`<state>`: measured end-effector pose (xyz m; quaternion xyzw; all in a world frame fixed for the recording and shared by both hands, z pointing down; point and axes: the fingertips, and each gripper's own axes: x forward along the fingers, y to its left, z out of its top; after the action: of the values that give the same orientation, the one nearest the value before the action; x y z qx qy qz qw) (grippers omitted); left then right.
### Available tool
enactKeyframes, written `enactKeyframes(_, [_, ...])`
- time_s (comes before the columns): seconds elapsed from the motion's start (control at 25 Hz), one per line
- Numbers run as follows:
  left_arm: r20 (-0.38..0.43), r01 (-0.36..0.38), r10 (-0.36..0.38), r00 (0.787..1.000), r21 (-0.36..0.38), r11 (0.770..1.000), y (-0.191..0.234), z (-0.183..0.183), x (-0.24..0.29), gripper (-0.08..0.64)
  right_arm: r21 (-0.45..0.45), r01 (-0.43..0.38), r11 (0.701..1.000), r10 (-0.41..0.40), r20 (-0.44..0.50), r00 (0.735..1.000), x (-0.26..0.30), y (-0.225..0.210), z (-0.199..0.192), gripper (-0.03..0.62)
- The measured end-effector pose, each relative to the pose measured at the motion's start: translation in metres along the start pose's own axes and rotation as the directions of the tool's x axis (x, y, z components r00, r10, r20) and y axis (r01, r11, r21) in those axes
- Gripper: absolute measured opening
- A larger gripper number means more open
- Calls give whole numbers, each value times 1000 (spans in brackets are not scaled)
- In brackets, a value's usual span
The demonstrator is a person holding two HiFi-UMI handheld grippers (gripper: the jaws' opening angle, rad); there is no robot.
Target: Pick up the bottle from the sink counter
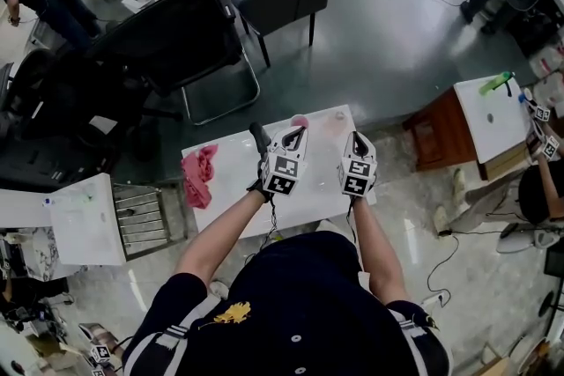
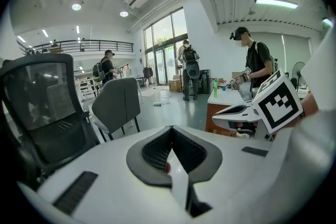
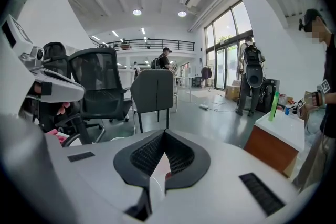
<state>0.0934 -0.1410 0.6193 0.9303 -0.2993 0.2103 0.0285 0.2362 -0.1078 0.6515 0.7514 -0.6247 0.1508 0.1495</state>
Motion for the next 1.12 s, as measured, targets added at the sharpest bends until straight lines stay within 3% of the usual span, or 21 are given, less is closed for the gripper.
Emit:
enactKeyframes(0.92, [-53, -23, 22, 998, -33, 999, 10, -18, 20, 18, 33, -69, 997, 71, -65, 995, 29, 9, -22, 26])
enactKeyframes(1.12, [-62, -30, 27, 998, -50, 998, 5, -19, 33, 18, 16, -60, 998, 61, -81, 995, 36, -8, -25, 26])
